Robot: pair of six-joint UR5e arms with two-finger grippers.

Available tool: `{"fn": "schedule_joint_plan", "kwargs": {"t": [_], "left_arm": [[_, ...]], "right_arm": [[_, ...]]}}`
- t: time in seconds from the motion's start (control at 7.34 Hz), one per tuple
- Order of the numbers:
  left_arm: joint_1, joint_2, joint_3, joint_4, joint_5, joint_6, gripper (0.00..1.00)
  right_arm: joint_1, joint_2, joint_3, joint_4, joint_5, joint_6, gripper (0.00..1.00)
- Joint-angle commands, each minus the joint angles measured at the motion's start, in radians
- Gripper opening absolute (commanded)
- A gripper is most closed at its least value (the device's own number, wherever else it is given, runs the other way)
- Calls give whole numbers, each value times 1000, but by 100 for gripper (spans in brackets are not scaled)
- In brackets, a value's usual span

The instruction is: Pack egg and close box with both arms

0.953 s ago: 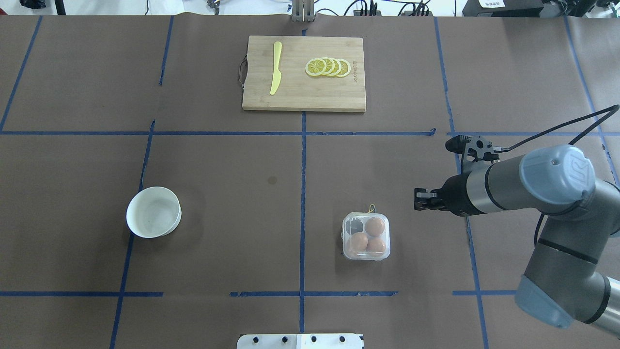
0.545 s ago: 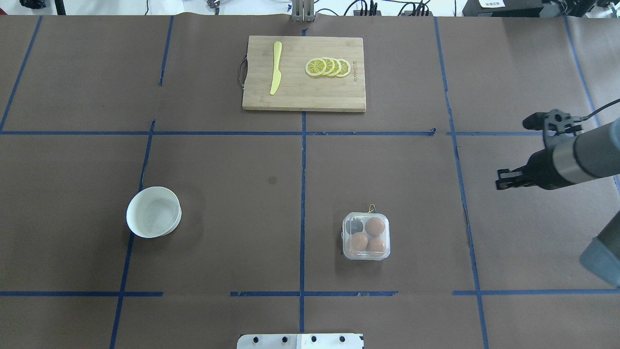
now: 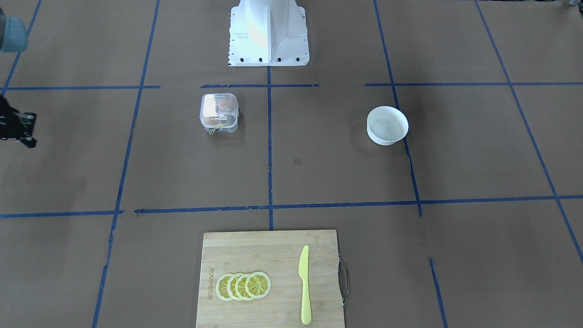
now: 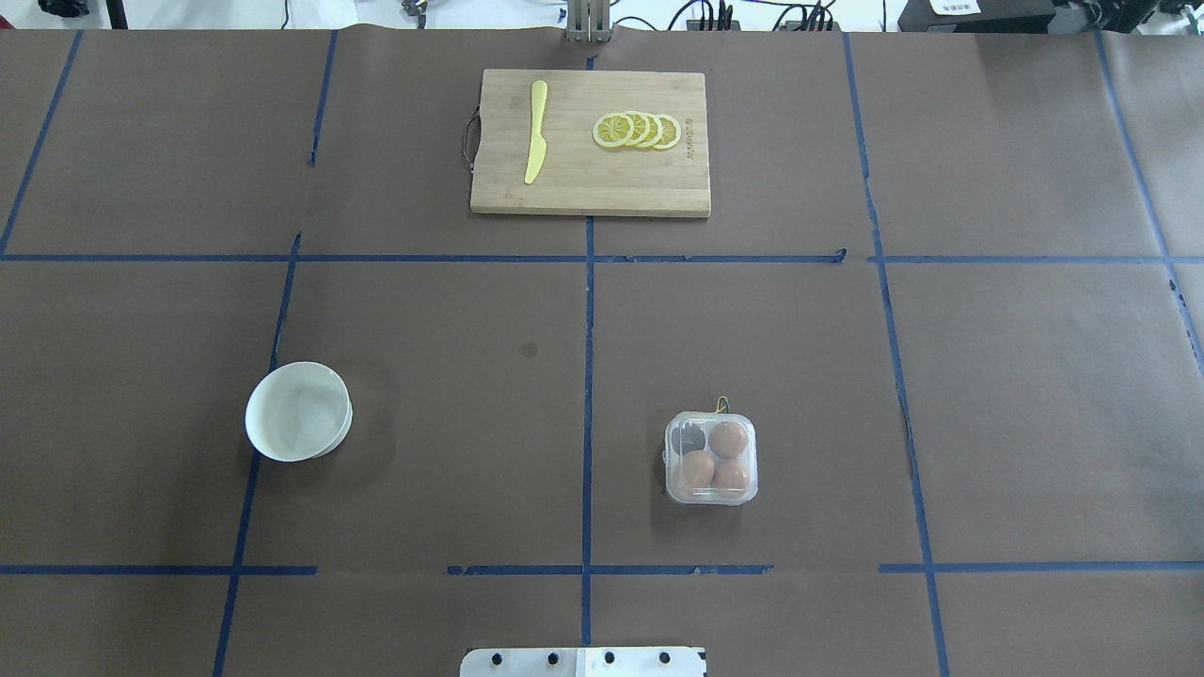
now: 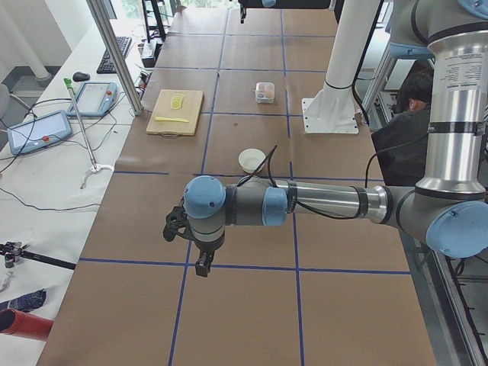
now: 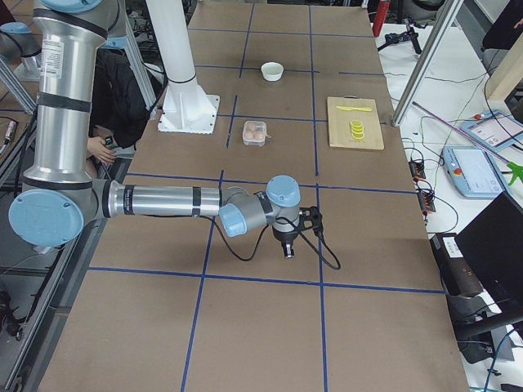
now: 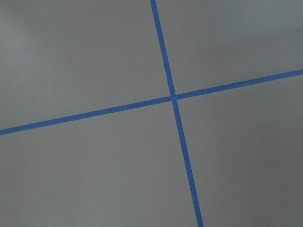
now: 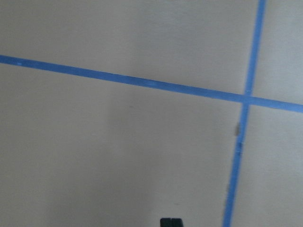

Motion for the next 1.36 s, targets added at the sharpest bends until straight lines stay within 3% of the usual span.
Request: {"fn": "schedule_joint_plan", "kwargs": {"t": [0.0, 0.27, 0.68, 0.82, 0.95, 1.23], "left_arm": [[1, 16, 0, 0, 0, 0, 100], [1, 14, -3, 1, 2, 0, 100], [1, 19, 1, 7, 5, 0, 100], [2, 43, 1, 1, 3, -2, 100], [2, 47, -6, 1, 3, 0, 100], [1, 50, -2, 1, 2, 0, 100]], "right_arm": [[121, 1, -35, -105, 6, -164, 100], [132, -61, -37, -88, -3, -152, 100], [134, -60, -43, -99, 6, -150, 100], [156, -60, -29, -105, 46, -152, 100], [157, -40, -27, -168, 63, -153, 100], [172, -29, 84, -343, 45, -158, 100]]}}
